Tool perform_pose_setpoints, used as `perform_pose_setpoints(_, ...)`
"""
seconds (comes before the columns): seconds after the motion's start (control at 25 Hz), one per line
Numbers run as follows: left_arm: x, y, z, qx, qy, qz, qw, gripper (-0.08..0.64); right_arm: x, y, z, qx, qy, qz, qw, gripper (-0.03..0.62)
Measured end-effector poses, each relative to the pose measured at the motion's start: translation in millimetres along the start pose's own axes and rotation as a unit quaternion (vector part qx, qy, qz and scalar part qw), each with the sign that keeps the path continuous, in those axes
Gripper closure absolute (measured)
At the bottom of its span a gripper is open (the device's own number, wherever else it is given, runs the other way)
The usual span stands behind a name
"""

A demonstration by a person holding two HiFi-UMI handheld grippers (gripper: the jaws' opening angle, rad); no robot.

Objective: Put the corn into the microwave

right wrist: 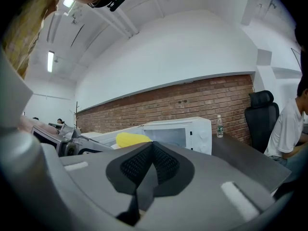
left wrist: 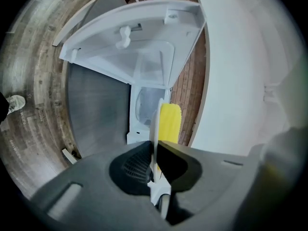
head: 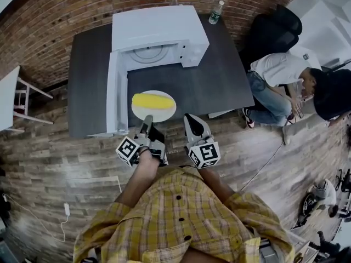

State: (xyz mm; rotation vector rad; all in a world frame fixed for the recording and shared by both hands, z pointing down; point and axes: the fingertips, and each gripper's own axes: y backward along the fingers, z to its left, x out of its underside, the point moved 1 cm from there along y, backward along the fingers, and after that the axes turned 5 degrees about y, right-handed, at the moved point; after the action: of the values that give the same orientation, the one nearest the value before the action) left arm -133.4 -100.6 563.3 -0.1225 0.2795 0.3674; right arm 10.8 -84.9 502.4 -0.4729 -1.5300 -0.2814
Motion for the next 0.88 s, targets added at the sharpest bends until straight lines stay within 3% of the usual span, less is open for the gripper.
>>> perform_pose_setpoints(0.4,-8,-31,2,-0.01,0.002,0.018,0.9998,0.529,-10,-34,-17,0.024,-0.014,0.0,1.0,0.595)
perform_pose_setpoints(0.88,-12,-61,5,-0.018,-0.005,-0.007,0.9998,0.529,-3,-69,-43,-0.004,-0.014,0.012,1.0,0.594)
